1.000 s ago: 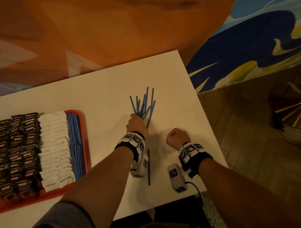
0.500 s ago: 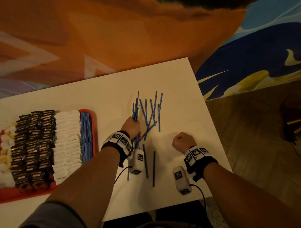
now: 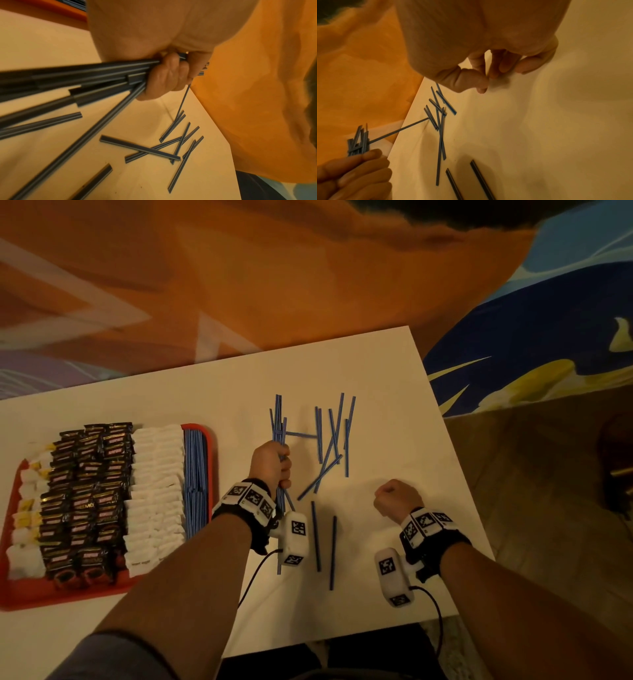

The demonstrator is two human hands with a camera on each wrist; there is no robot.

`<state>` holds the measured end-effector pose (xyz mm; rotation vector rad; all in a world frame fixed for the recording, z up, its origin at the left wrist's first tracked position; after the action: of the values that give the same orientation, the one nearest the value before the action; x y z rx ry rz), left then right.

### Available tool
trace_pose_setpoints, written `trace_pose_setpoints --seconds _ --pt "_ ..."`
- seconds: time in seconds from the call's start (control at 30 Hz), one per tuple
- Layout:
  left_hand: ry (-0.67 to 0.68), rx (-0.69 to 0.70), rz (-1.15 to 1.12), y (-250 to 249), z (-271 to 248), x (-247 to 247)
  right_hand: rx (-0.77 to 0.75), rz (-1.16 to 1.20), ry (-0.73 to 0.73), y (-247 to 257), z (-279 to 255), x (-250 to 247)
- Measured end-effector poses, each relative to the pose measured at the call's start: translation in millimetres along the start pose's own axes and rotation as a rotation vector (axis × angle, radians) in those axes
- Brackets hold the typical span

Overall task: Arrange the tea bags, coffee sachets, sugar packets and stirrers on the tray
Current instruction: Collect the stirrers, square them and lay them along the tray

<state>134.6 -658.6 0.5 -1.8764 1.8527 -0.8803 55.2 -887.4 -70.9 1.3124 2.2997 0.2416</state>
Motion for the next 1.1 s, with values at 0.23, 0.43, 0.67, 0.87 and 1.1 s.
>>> trace_pose_setpoints --seconds 0.23,0.43,0.67,0.87,1.1 --pt "-0.037 0.033 -0.046 3.8 -0.5 -8.5 -0.005 0.022 0.000 -3.4 5.3 -0.7" --pt "-0.064 0.097 -0.097 2.4 -0.9 -13.8 0.001 0.025 -0.010 -2.2 4.4 -0.5" --pt "-0.044 0.081 -0.091 -9.4 -9.9 -12.1 -0.016 -0.021 0.001 3.1 -1.8 -4.3" --pt "0.068 0.099 -0.047 -29.6 -31.7 -9.3 -0.505 -0.100 -0.196 101.9 -58.0 -18.5" --pt "0.181 0.193 -0.109 -81.4 -73.3 -7.1 -0.831 -0.212 -0.058 231.6 -119.3 -4.1"
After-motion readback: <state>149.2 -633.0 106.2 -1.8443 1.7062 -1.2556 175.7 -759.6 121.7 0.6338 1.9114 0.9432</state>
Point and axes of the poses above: each hand's wrist, its own z-axis towards the middle knuckle, its own x-axis out of the palm, y = z × x, the point moved 2 cm from there along z, towards the middle knuckle, and after that the axes turned 15 degrees about y, right-handed, at the moved point
